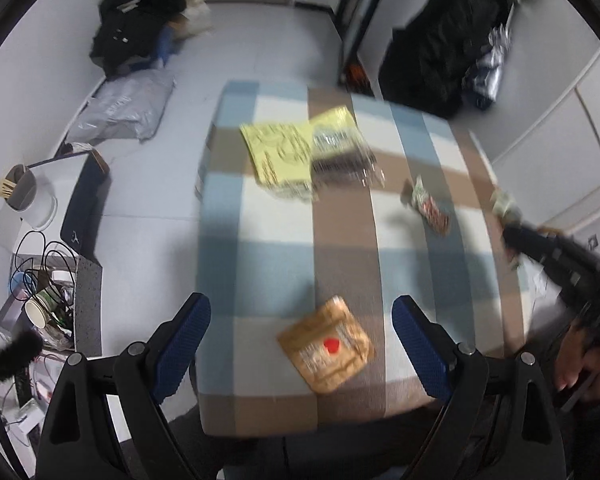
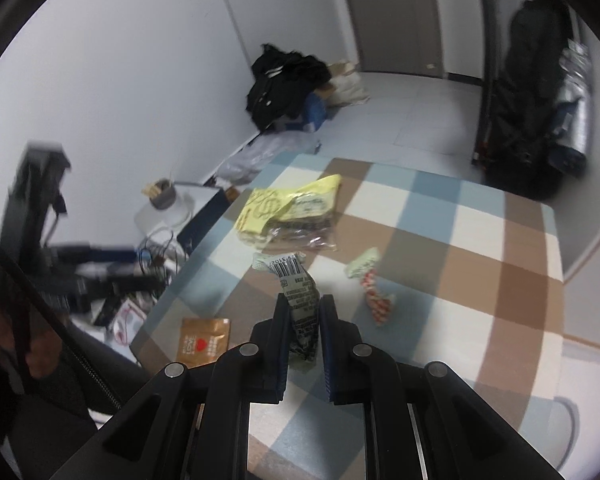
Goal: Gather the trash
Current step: 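Close the left gripper on the brown LOVE wrapper while the right holds its wrapper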
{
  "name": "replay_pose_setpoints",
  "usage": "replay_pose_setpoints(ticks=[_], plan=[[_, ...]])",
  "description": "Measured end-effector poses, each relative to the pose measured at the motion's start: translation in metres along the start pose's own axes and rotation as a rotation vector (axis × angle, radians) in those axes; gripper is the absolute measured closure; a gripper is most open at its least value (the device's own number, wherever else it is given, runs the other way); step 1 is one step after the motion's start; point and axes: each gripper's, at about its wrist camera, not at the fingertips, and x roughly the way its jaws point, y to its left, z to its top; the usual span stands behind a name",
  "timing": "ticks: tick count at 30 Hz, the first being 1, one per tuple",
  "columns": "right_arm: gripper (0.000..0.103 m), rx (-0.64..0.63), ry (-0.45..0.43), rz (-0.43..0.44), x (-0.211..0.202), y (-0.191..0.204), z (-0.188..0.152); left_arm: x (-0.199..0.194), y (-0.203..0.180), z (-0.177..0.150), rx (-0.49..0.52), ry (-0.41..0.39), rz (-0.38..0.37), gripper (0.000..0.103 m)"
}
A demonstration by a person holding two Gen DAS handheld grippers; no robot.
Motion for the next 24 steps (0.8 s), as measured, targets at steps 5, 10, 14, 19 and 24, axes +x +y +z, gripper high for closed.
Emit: replay_pose_setpoints(ticks=[5, 10, 14, 19, 24], plan=[[0.090, 0.049, -0.032, 0.016, -0.010, -0.011, -0.002, 0.013, -0.002, -0.005, -0.030, 0.098, 0.001, 0.013], [0.090, 0.060, -0.046, 0.020, -0.017, -0.016, -0.004, 0.028, -0.016, -0.014, -0.041, 0.162, 0.018, 0.013], [0.090, 0.098, -0.055, 0.023, -0.025, -0.022, -0.010, 0.042, -0.027, -0.017, -0.035, 0.203, 0.076, 0.013], [0.090, 0.135, -0.074, 0.039, -0.036, -0.028, -0.016, 0.058, -0.024, -0.019, -0.093, 0.249, 0.167, 0.013], [0.090, 0.140, -0.083, 0.047, -0.043, -0.031, -0.020, 0.060, -0.035, -0.021, -0.088, 0.231, 0.245, 0.013]])
